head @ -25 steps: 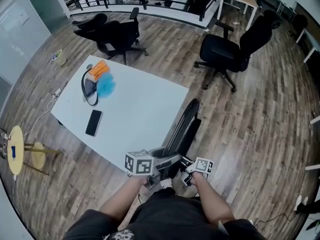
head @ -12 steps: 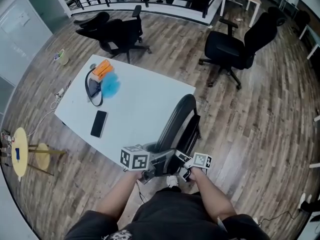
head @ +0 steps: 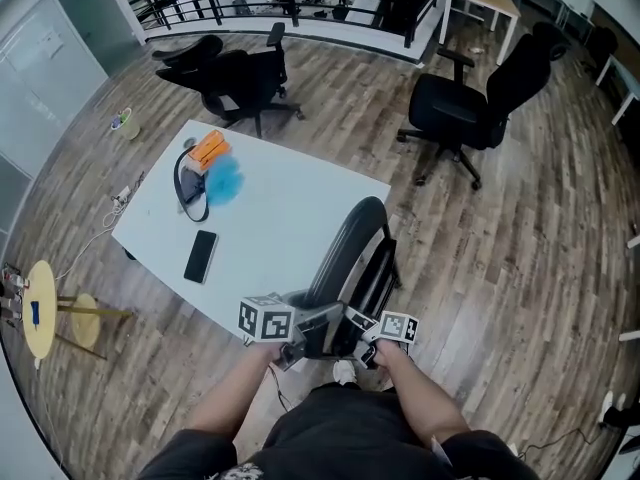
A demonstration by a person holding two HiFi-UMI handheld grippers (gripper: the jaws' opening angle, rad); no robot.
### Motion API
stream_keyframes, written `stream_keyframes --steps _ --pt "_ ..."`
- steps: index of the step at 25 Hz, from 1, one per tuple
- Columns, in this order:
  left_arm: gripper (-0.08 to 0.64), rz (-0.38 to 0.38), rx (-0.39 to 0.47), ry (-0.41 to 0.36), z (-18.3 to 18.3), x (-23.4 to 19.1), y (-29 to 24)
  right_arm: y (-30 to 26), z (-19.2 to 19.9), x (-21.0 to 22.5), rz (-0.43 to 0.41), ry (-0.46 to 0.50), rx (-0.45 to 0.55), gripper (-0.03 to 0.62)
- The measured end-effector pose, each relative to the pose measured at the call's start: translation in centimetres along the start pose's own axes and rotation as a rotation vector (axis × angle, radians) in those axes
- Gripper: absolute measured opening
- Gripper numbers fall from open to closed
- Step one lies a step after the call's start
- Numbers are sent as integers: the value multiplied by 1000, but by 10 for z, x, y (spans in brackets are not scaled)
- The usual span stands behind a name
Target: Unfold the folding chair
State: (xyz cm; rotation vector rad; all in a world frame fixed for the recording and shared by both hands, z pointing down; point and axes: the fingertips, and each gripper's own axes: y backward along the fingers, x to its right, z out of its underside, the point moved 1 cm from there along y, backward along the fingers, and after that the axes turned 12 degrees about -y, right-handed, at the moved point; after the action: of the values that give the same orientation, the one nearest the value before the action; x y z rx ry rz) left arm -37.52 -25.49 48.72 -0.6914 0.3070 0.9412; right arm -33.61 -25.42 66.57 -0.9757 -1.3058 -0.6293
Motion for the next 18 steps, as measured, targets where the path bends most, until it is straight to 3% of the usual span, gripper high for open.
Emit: stream_keyframes --steps 5,10,14,18 --pt "281 -19 51 25 2 -5 10 5 9 8 21 56 -35 383" --pt "282 -105 94 -8 -2 -7 39 38 2 5 54 146 39 383" --pt "282 -218 144 -45 -19 -6 69 88 -14 -31 51 352 145 382" --pt "281 -291 244 -85 -49 -2 95 141 -18 -96 -33 563 247 382"
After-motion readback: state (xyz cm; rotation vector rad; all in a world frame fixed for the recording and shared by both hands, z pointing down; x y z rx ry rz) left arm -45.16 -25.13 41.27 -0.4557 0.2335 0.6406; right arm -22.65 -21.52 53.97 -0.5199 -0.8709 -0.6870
